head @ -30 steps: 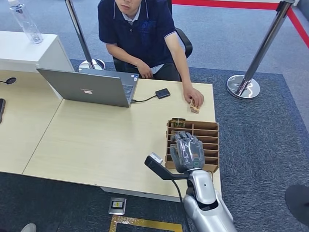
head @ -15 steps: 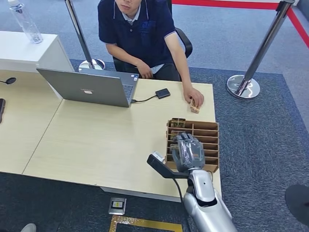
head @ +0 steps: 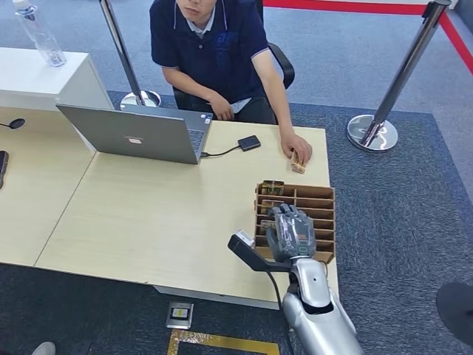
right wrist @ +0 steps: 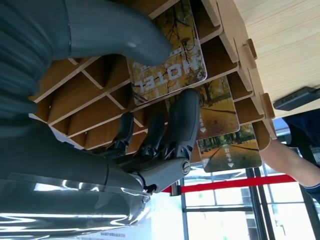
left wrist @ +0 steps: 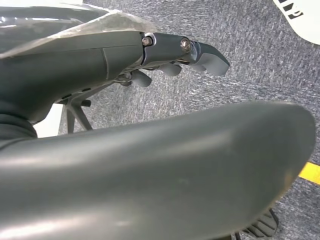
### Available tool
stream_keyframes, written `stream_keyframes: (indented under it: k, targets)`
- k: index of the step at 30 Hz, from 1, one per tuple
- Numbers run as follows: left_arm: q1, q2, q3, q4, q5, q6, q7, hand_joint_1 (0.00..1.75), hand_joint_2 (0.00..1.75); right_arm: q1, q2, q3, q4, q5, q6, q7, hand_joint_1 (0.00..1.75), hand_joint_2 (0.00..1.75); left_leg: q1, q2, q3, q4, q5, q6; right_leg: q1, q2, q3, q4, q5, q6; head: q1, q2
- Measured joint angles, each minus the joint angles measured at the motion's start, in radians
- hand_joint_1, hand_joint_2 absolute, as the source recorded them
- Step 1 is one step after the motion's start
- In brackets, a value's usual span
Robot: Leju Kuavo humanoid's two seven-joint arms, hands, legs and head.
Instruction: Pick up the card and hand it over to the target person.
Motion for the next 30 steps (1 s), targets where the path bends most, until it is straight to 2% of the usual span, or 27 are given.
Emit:
stream_keyframes:
  k: [4,8,10,20,30]
  targets:
    - [0.0,0.002,0.0,0.0,-0.001,-0.002,0.0,0.0,0.0,0.007,0.0,-0.004,-0.009,0.003,0.0,-0.001,1.2,1.75,0.0,0.0,0.0,0.0,0.0,0.0,0.0,0.0,0.0,0.0,0.0,0.0,0.0,0.0]
    - [0.0,0.002,0.001,-0.001,0.0,-0.002,0.0,0.0,0.0,0.012,0.001,-0.006,-0.023,0.006,-0.006,-0.005,1.68,1.75,0.0,-0.001,0.001,0.0,0.0,0.0,0.0,0.0,0.001,0.0,0.0,0.0,0.0,0.0]
    - [0.0,0.002,0.001,-0.001,0.0,-0.002,-0.001,0.0,0.0,0.017,0.0,-0.008,-0.036,0.012,-0.004,-0.005,1.73,1.75,0.0,0.0,0.001,0.0,0.0,0.0,0.0,0.0,0.001,0.0,0.0,0.0,0.0,0.0]
    - [-0.001,-0.001,0.004,0.0,0.002,-0.002,-0.005,0.0,0.0,0.076,-0.02,0.0,-0.19,0.043,0.0,-0.013,1.75,1.75,0.0,-0.001,0.0,0.0,-0.001,0.0,0.0,-0.001,0.001,0.0,-0.001,0.0,0.0,0.0]
    - [-0.003,-0.007,0.018,0.0,0.017,-0.001,-0.015,0.0,0.0,0.128,-0.074,0.079,-0.54,0.005,0.073,-0.091,1.75,1.75,0.0,0.0,-0.002,0.001,-0.001,0.0,0.0,0.0,-0.002,0.001,-0.001,0.0,0.0,0.0]
